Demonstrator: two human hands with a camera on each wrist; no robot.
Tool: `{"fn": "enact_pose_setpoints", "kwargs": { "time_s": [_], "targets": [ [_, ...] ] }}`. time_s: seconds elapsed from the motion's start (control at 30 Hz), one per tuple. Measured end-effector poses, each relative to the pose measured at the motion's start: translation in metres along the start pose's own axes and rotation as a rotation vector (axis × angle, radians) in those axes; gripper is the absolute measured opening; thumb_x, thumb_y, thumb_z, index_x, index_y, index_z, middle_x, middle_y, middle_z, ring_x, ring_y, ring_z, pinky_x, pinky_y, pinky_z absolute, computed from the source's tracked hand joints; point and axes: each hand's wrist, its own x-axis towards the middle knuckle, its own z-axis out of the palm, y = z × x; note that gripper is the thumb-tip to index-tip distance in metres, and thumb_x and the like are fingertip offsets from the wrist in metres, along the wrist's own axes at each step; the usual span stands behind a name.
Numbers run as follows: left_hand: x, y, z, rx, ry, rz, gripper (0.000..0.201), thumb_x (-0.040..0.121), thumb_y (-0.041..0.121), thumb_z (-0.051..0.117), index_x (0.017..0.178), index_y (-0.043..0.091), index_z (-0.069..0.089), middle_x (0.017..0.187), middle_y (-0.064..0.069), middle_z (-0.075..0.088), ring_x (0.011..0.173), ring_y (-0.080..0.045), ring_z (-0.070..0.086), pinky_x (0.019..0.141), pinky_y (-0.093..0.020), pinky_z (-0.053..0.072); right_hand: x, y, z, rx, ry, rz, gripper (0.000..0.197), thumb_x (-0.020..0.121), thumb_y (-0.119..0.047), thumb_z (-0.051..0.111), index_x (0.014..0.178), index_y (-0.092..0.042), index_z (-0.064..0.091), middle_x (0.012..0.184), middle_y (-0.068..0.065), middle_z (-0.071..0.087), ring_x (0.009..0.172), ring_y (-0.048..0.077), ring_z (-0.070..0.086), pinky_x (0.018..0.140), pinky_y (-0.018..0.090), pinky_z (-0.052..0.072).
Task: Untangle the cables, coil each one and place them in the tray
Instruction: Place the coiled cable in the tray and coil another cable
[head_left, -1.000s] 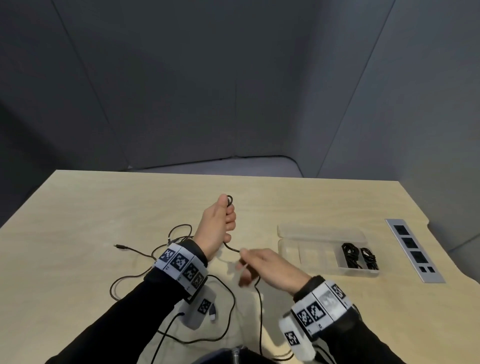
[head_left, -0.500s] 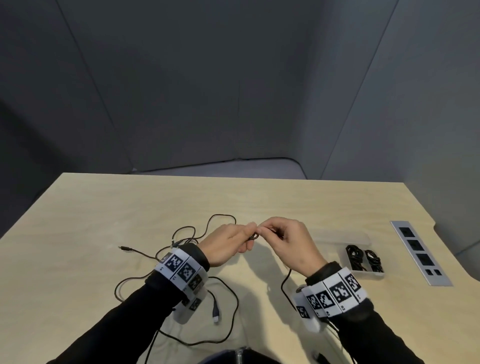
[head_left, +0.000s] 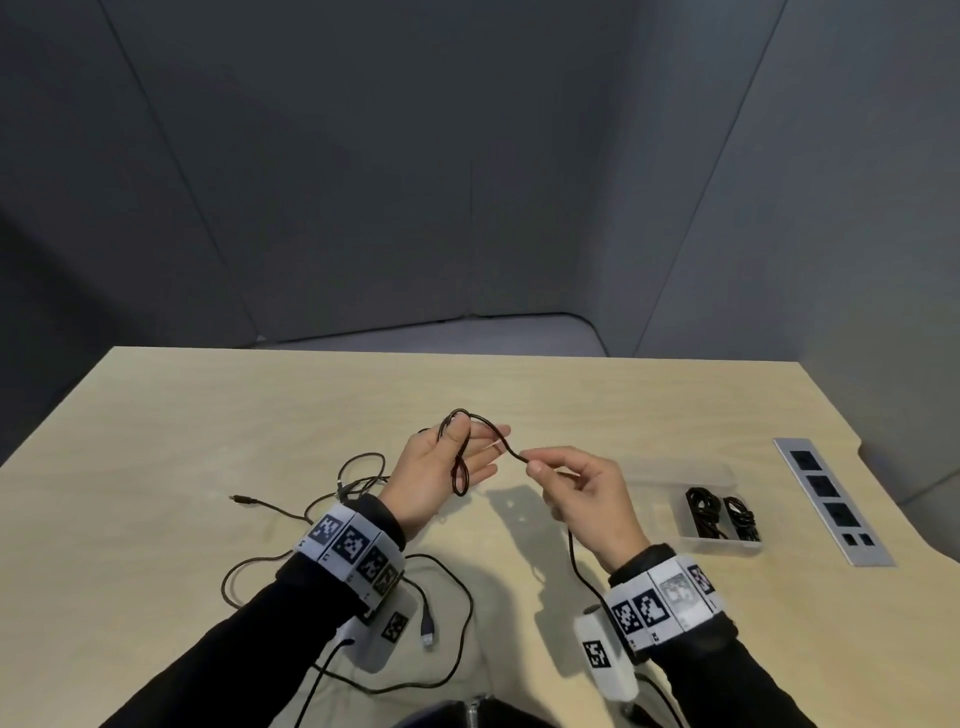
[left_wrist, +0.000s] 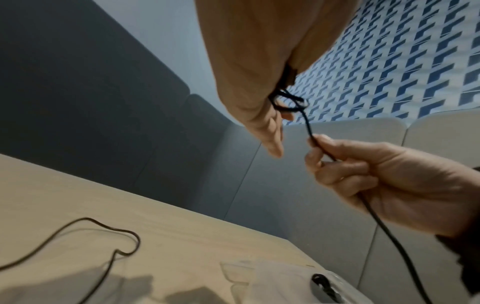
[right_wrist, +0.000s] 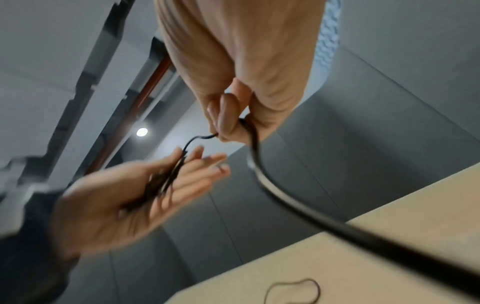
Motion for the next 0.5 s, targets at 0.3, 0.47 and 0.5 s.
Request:
{"fn": "enact_pose_setpoints", "kwargs": {
  "time_s": [0.3, 0.47, 0.5],
  "targets": [
    [0.005, 0.009, 0.008, -0.257, 0.301, 0.065, 0.034, 0.103, 0.035, 0.027, 0.087, 0.013, 0.048, 0.059, 0.002, 0.041, 0.051, -0.008, 0.053, 0.060, -0.033, 0.056, -0.024, 0.019, 0.032, -0.247, -0.274, 0.156, 0.023, 0.096, -0.019, 0.048, 0.079, -0.022, 0.064, 0.049, -0.003, 0.058, 0.039, 0.006, 0.041, 0.047, 0.019, 0.036],
    [0.009, -0.002, -0.015, 0.302, 0.376, 0.194, 0.033, 0.098, 0.044, 0.035, 0.084, 0.023, 0.057, 0.061, 0.007, 0.037, 0.046, -0.004, 0.033, 0.047, -0.022, 0.028, -0.027, -0.011, 0.019, -0.474, -0.556, 0.094, 0.017, 0.087, -0.030, 0.054, 0.075, -0.028, 0.065, 0.052, -0.008, 0.046, 0.050, 0.006, 0.041, 0.054, 0.023, 0.035],
    [0.008, -0.004, -0.019, 0.446, 0.351, 0.214, 0.035, 0.093, 0.051, 0.036, 0.083, 0.026, 0.058, 0.060, 0.009, 0.042, 0.048, -0.005, 0.037, 0.051, -0.025, 0.032, -0.026, -0.018, 0.015, -0.467, -0.560, 0.056, 0.017, 0.086, -0.032, 0.051, 0.075, -0.030, 0.063, 0.055, -0.005, 0.044, 0.051, 0.008, 0.038, 0.053, 0.025, 0.032]
  ]
}}
